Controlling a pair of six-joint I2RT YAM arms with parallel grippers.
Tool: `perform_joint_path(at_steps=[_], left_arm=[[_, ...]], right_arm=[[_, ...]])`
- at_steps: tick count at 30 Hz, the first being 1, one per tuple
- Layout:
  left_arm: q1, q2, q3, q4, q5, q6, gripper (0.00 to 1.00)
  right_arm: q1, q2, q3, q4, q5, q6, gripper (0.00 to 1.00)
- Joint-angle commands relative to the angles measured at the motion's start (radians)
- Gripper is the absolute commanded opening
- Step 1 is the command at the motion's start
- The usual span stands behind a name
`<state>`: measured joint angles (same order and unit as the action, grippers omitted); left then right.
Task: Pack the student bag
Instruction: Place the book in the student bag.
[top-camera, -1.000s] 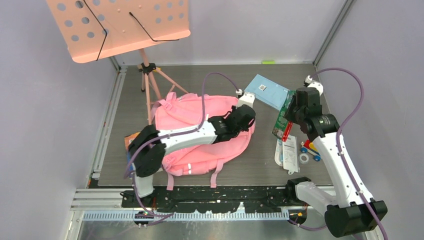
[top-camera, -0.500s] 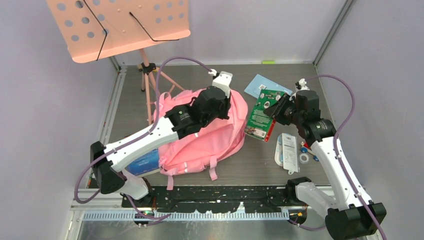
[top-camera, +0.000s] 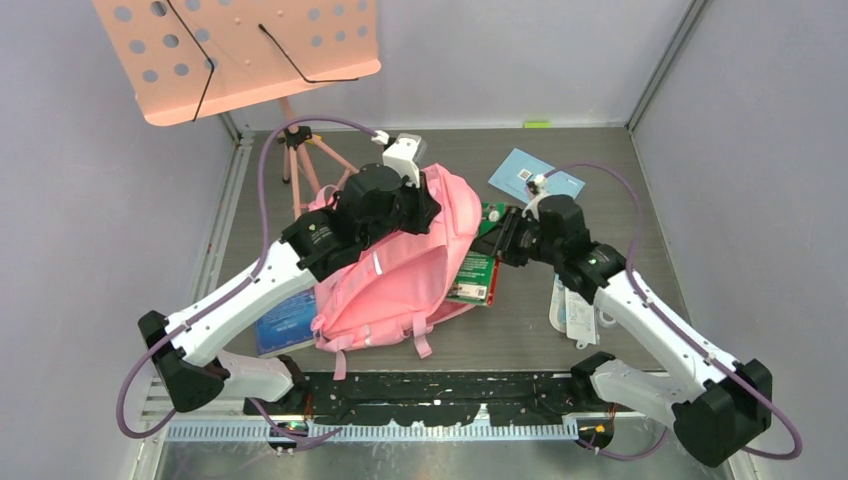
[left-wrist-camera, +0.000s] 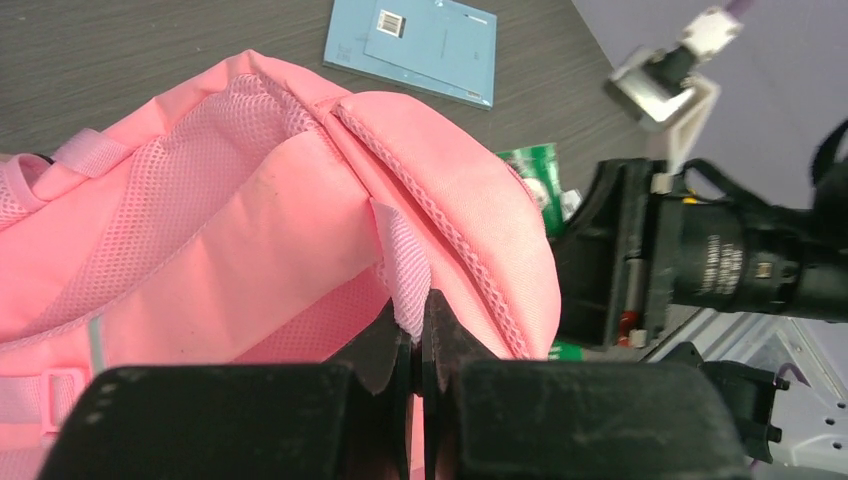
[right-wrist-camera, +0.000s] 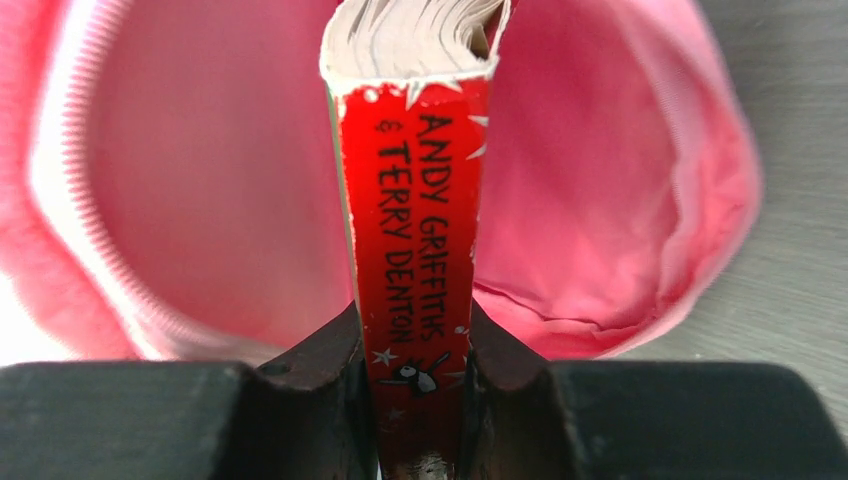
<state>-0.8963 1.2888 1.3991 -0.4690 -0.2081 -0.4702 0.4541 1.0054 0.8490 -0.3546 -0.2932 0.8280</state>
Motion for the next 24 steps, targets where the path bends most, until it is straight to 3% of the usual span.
perform_joint_path(at_steps=[1,8,17,24], left_arm=[[0.007,-0.053,0.011,0.019,0.043,-0.009,0.00],[0.022,-0.063,0.016,0.000,0.095,-0.007,0.00],[0.045,-0.088,0.005,0.008,0.142,-0.004,0.00],[0.058,-0.083,0.000,0.011,0.162,-0.008,0.00]], right_arm=[[0.083,0.074,-0.005,0.210,0.018,0.059,0.01],[0.143,0.221,0.043,0.420,-0.038,0.093,0.00],[0.163,0.337,-0.022,0.759,-0.070,0.209,0.00],[0.205,0.502,0.010,0.783,0.002,0.168,0.00]])
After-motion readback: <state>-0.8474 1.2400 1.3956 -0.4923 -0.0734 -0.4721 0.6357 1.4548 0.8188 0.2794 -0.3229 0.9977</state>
